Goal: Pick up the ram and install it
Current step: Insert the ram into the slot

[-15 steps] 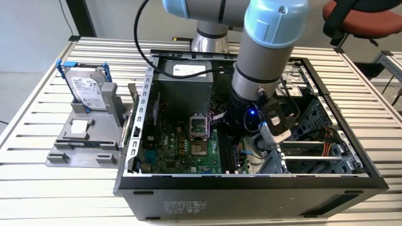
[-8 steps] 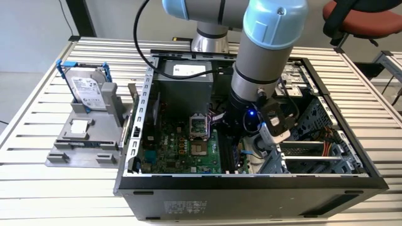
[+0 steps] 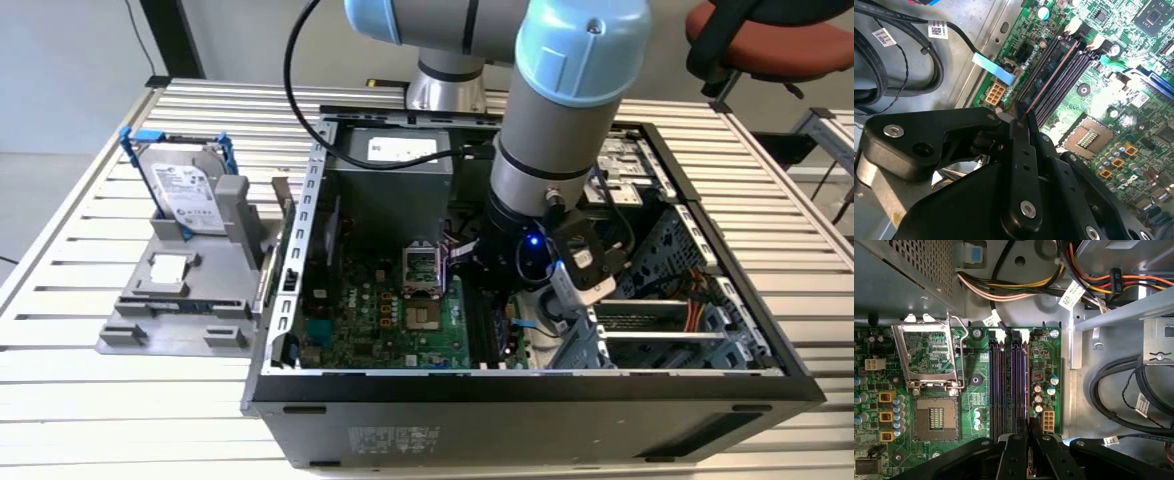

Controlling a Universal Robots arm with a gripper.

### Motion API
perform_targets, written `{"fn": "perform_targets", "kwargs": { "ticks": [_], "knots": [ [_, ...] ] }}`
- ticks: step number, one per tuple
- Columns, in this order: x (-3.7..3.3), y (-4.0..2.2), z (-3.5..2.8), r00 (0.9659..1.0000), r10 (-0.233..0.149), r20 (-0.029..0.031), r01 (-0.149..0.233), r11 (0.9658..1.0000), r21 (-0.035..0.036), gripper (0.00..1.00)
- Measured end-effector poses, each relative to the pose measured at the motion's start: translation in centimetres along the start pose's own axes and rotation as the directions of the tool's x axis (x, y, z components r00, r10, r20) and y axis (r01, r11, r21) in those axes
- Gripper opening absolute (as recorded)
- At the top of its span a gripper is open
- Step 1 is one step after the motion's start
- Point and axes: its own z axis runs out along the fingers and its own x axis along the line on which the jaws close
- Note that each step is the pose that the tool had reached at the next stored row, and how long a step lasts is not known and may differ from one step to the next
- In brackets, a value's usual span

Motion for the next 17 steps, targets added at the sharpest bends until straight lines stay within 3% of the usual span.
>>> {"fn": "perform_targets", "kwargs": {
  "ticks": [7, 11, 16, 17],
  "knots": [
    [0.00, 0.00, 0.04, 1.0000, 0.000, -0.0002, 0.000, 1.0000, -0.0002, 0.00],
    [0.01, 0.01, 0.49, 1.0000, 0.000, -0.0002, 0.000, 1.0000, -0.0003, 0.00],
    [0.02, 0.00, 0.53, 1.0000, 0.000, -0.0003, 0.000, 1.0000, 0.0000, 0.00],
    [0.02, 0.00, 0.55, 1.0000, 0.000, -0.0003, 0.000, 1.0000, -0.0002, 1.00]
  ]
}}
